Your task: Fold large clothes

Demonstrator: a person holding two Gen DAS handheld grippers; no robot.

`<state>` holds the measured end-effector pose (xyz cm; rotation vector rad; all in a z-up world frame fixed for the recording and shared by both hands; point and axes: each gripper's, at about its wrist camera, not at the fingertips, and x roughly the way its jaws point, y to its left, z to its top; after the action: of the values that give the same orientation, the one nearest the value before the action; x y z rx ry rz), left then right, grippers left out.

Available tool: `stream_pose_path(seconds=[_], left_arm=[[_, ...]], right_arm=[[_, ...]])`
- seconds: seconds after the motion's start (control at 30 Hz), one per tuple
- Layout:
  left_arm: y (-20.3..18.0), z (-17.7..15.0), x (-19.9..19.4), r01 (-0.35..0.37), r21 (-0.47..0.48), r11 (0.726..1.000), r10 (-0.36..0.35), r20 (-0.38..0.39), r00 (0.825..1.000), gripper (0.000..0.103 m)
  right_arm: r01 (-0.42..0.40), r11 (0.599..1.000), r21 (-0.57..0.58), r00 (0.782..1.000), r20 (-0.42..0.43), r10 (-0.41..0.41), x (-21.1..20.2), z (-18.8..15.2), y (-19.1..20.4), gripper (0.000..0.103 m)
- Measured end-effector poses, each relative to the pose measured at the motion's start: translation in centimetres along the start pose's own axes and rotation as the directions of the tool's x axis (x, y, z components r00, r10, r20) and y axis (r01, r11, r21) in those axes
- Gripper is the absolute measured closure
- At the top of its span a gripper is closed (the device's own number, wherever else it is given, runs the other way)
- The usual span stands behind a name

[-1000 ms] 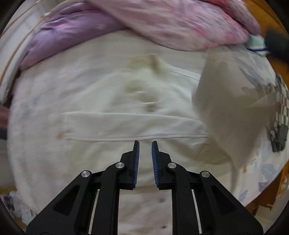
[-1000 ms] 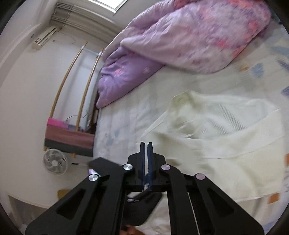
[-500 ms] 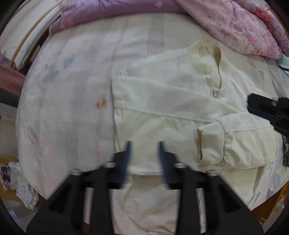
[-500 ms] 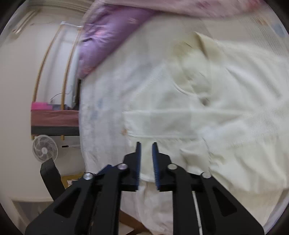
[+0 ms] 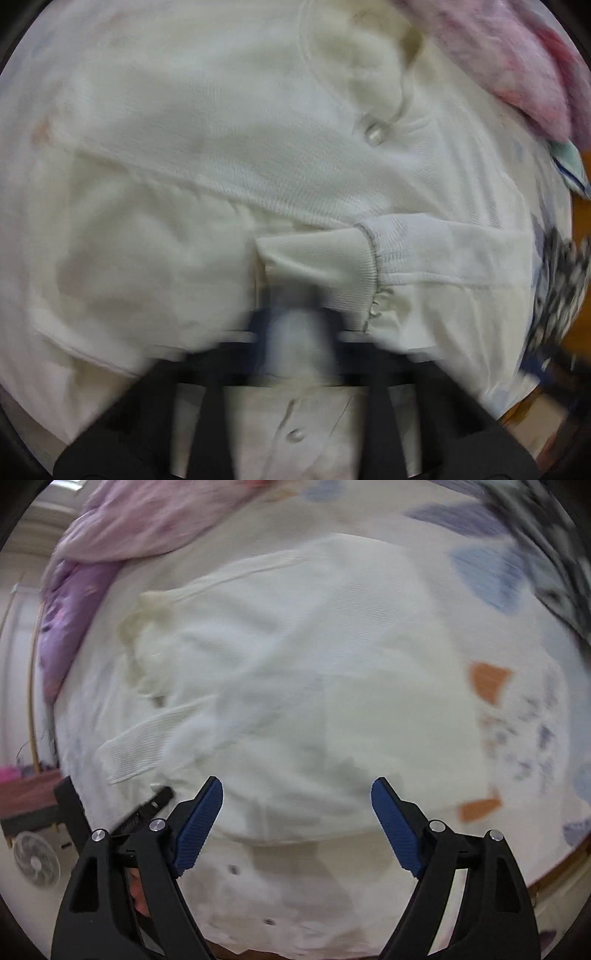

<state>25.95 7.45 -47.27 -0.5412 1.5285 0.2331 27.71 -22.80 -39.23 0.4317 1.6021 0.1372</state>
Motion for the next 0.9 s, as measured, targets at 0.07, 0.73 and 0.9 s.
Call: stream_pose_path(seconds=[0.07, 0.73, 0.9], left_arm=[[-0.3, 0.4, -0.4, -0.012, -0.012, 1.0, 0.012, 0.017, 1.0, 0.103], [-1.2, 0.0, 0.3, -0.043, -0.018, 0.999, 0.043, 0.009, 0.999, 0.087], [0.0, 0.0, -2.9, -0.01, -0.069, 0.998, 0.014, 0.053, 0.998, 0.099]], right_arm=[[0.031, 0.999, 0.039, 0.999, -0.013, -0.03, -0.1, 0.0, -2.6, 0.024], [0.067, 0.997, 0.037, 0.996, -0.068, -0.064, 1.9, 1.7, -5.8, 0.024], [0.072, 0.997, 0.022, 0.996, -0.058, -0.07, 0.9, 1.9, -6.4, 0.024]])
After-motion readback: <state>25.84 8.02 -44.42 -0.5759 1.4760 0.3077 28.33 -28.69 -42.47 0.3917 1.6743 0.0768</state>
